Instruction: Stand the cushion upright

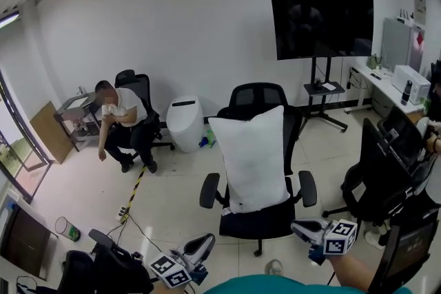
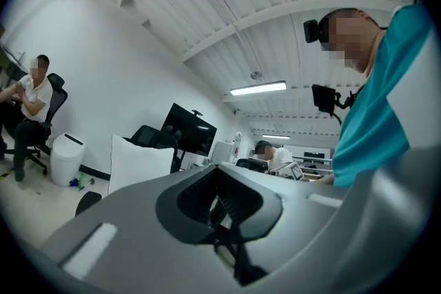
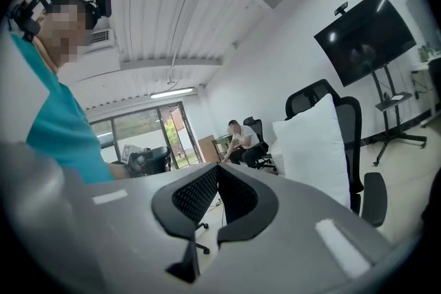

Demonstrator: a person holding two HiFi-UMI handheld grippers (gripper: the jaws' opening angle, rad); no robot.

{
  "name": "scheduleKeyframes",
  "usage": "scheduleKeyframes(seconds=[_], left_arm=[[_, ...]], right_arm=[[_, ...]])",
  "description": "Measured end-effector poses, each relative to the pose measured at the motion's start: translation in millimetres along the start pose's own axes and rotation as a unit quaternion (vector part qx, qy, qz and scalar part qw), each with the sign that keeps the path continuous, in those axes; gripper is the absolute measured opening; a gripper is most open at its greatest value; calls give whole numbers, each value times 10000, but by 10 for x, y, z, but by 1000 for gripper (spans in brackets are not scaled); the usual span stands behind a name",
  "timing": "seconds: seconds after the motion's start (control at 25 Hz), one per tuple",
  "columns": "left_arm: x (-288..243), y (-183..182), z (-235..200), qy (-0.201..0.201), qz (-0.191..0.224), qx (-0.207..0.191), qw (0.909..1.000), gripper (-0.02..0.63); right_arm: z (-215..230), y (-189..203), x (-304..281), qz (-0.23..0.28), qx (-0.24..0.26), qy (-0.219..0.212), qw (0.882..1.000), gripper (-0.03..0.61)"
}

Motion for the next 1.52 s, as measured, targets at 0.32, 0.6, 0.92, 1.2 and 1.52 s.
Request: scheduleKeyframes(seconds=[0.32, 0.6, 0.92, 1.2, 1.52], left_arm=[[733, 183, 661, 318, -183, 116, 9993, 11], [878, 386, 1582, 412, -77, 49, 9991, 11], [877, 869, 2883, 210, 0, 234, 9995, 11], [1073, 951, 3555, 208, -46, 187, 9996, 11], [1706, 871, 3497, 193, 134, 84, 9997, 11]], right_arm=[[-1013, 218, 514, 337, -56, 269, 9991, 3], [-1464, 595, 1465, 429, -21, 414, 9982, 3], [-1861, 1203, 2784, 211, 97, 407, 9989, 3], [-2261, 1440, 3267, 267, 124, 227, 9993, 2], [-2788, 1502, 2976, 380, 208, 155, 9989, 2]])
Point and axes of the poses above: the fingertips, and each gripper's own axes: x backward along the fingers, z to its right, y out of its underside, the point moved 4 cm from there along x, backward along the fingers, and after that the axes turned 5 degrees about -z, right-handed, at the moved point
